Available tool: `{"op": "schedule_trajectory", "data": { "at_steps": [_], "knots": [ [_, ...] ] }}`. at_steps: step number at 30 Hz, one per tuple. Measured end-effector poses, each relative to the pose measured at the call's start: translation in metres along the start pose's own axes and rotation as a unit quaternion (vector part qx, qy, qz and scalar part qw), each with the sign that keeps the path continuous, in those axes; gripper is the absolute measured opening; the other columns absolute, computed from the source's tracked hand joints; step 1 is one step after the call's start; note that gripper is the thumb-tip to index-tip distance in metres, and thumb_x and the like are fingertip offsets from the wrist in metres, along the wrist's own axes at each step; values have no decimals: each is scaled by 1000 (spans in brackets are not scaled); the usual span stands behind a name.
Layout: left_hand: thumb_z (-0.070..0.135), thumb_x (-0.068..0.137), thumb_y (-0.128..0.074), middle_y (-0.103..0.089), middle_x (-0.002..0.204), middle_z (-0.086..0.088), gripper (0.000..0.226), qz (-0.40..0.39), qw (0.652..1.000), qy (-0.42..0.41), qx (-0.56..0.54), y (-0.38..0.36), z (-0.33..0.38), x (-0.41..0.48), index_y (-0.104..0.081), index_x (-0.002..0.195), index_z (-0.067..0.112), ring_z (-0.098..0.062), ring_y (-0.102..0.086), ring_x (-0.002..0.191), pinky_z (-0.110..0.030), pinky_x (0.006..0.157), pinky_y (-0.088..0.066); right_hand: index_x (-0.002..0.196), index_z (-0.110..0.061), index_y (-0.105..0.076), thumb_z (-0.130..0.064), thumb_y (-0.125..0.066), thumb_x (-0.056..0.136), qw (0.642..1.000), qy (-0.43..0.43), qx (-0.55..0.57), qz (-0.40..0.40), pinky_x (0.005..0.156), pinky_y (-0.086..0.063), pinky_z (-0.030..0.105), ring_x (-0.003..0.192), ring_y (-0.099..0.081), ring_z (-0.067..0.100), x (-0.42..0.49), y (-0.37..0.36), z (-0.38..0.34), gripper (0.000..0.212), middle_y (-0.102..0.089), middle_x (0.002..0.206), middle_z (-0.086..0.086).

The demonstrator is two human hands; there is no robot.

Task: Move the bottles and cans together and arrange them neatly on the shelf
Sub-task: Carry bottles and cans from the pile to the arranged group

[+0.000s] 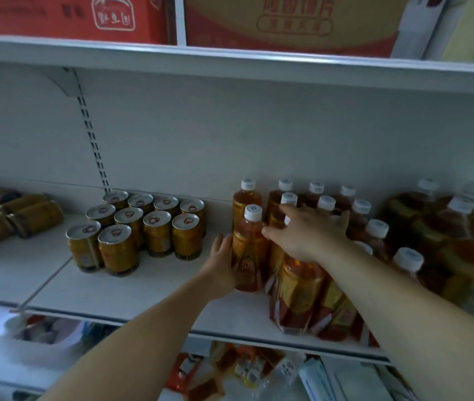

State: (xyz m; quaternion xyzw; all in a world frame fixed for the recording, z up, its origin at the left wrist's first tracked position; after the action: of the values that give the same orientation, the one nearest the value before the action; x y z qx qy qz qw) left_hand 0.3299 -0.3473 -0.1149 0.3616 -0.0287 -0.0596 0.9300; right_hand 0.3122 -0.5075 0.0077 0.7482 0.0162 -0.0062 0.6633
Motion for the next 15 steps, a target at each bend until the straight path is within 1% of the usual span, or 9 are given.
{"op": "schedule_trajectory", "data": {
  "at_steps": [1,2,4,6,9,10,12,13,15],
  "knots": [
    [42,62,-82,-15,153,-1,108,-7,1000,3,-1,0,0,7,-16,147,26,-23,-16,141,-29,108,-19,150,-37,-18,-83,-27,74,1000,0,2,0,112,-9,65,142,-23,38,0,-1,1,89,-26,157,5],
    [41,60,-83,-25,147,-2,105,-13,1000,13,-21,0,-1,13,-20,143,26,-23,-28,135,-34,108,-28,150,-37,-17,-82,-29,75,1000,2,4,2,111,-11,65,142,-22,38,0,0,1,88,-26,158,4],
    [35,58,-85,-44,131,-1,97,-21,997,27,-69,-1,-2,25,-26,134,27,-18,-48,115,-37,94,-47,150,-38,-17,-80,-30,77,1000,8,6,6,111,-12,64,143,-21,36,0,0,2,86,-27,157,3],
    [33,58,-85,-52,122,1,95,-22,995,18,-98,-3,0,36,-24,130,24,-17,-54,108,-34,86,-49,150,-38,-18,-80,-29,78,1000,11,1,12,111,-6,65,143,-21,33,0,1,2,83,-27,157,1],
    [31,59,-85,-54,122,0,102,-28,990,10,-135,-4,0,49,-18,135,22,-17,-54,110,-41,92,-49,149,-40,-19,-80,-28,78,999,17,-1,32,111,0,65,144,-20,31,0,3,1,82,-28,157,-2],
    [30,60,-85,-54,121,3,105,-34,990,5,-140,-5,0,52,-14,137,24,-15,-54,110,-37,90,-51,148,-40,-19,-81,-27,77,999,19,-2,38,111,2,64,143,-21,30,0,3,1,82,-28,157,-3],
    [24,62,-85,-53,117,12,112,-50,986,-8,-157,-7,0,56,-8,143,27,-9,-54,110,-17,78,-51,148,-41,-19,-82,-25,75,999,21,1,41,110,3,64,143,-21,28,0,2,1,84,-28,156,-5],
    [20,63,-85,-52,115,16,113,-57,984,-12,-169,-8,0,58,-7,144,27,-8,-54,111,-11,72,-48,148,-42,-19,-83,-24,74,999,19,5,40,110,3,63,143,-22,27,0,2,1,84,-29,156,-6],
    [16,64,-84,-50,116,18,114,-67,981,-19,-179,-10,1,58,-6,146,25,-8,-52,114,-7,70,-46,147,-43,-20,-84,-24,72,999,13,11,40,110,2,63,143,-23,26,2,2,1,85,-30,156,-7]
  ]
}}
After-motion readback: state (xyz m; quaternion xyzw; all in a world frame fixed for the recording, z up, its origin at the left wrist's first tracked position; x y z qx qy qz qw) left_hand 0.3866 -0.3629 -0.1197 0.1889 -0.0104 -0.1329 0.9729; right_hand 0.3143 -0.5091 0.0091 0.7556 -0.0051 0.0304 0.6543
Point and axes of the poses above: each hand's wrist, its own x-axis towards the middle knuckle, its own y-axis out of the back of the hand, z = x × y, the point moved 10 cm from there along x, towards the middle knuckle
